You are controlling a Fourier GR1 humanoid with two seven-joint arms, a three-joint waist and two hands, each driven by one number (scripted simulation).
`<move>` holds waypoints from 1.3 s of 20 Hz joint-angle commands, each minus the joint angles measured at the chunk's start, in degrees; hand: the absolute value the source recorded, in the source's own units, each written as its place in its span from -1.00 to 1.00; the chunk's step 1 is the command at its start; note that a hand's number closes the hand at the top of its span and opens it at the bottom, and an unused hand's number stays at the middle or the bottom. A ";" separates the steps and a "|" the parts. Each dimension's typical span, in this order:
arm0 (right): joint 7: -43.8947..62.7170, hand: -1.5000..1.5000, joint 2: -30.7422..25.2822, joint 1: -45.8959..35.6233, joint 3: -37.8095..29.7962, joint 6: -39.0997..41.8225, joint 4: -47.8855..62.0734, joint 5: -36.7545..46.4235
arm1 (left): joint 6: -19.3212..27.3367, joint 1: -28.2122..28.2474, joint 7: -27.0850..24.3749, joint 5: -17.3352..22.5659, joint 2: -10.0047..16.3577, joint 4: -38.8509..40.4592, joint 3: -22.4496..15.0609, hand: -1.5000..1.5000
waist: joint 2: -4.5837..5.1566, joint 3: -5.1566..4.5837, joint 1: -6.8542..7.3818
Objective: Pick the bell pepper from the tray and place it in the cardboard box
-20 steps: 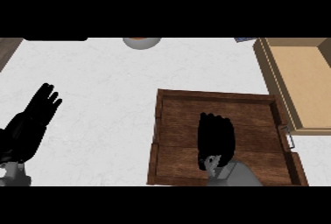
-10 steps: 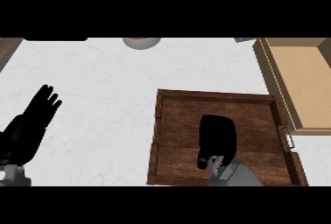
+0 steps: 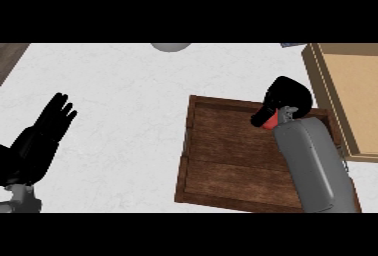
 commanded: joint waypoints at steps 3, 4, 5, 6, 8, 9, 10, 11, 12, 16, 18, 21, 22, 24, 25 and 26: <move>-5.64 1.00 -7.41 -12.73 -7.36 -9.45 21.04 1.87 | 0.06 -3.06 2.36 0.05 0.91 0.23 0.31 0.00 | -0.19 -0.02 0.58; -4.40 1.00 -6.22 -16.60 -7.56 -11.00 23.87 2.37 | -0.12 -4.17 0.99 -0.10 0.23 2.09 0.21 0.00 | -0.10 -0.06 0.69; -6.10 1.00 -6.86 -16.45 -7.01 -14.13 25.60 3.65 | 1.58 -1.20 3.53 -0.81 -1.09 -2.37 -1.64 0.00 | -0.51 -0.02 0.71; -4.67 1.00 -5.12 -19.42 -5.98 -15.71 28.16 5.05 | 0.47 -2.41 0.48 -0.98 -0.71 2.79 -0.16 0.00 | -0.41 -0.10 0.28; -7.79 1.00 -9.05 -22.65 -7.08 -16.43 29.30 4.99 | -0.81 -1.17 -2.14 -1.14 -0.94 4.35 -0.06 0.00 | -0.45 -0.12 0.06; -9.12 1.00 -8.74 -23.19 -6.37 -18.51 31.59 5.97 | 0.74 -2.93 1.92 -1.09 -1.04 2.50 -0.68 0.00 | -0.65 -0.08 -0.30; -7.90 1.00 -8.03 -26.18 -6.41 -19.14 33.18 6.45 | -0.98 -1.75 0.27 0.20 0.04 2.55 0.99 0.00 | -0.63 -0.11 0.19; -6.49 1.00 -7.10 -27.81 -5.30 -18.97 31.50 7.28 | -0.53 -0.15 2.08 -0.31 -0.22 -0.66 -0.37 0.00 | -0.97 -0.10 0.06; -7.39 1.00 -8.29 -29.08 -5.39 -20.55 32.85 8.02 | -1.14 -3.64 0.78 0.65 0.54 4.06 1.88 0.00 | -0.73 -0.14 -0.46; -0.76 1.00 -8.06 -35.35 -4.00 -22.40 30.40 11.52 | 0.72 -2.52 3.44 0.18 0.73 0.29 2.05 0.00 | -1.25 -0.14 -0.89; 0.89 1.00 -10.05 -36.20 -3.56 -23.65 28.98 13.36 | -0.37 -1.88 0.44 -0.19 -0.16 3.14 1.91 0.00 | -1.32 -0.18 -1.76; 5.90 1.00 -11.14 -39.67 -3.31 -23.40 31.47 16.19 | 0.11 -1.29 3.11 0.03 0.32 0.43 1.94 0.00 | -1.42 -0.15 -1.54; 7.92 1.00 -10.86 -40.00 -3.57 -23.37 29.62 16.20 | -0.75 1.26 -0.31 -1.20 -0.51 1.35 1.31 0.00 | -1.57 -0.17 -1.88; 5.17 1.00 -14.33 -38.52 -5.49 -27.13 31.42 15.82 | -0.83 -1.65 0.82 -0.50 -0.27 2.83 1.85 0.00 | -1.33 -0.15 -2.15; 4.41 1.00 -16.54 -38.09 -4.96 -25.38 31.55 16.67 | -0.34 -0.13 2.09 -0.55 0.17 -0.35 2.02 0.00 | -1.50 -0.13 -2.09; 7.81 1.00 -15.01 -40.98 -5.04 -25.06 33.62 17.59 | -1.43 -1.59 2.04 0.21 1.21 1.52 3.20 0.00 | -1.34 -0.16 -1.80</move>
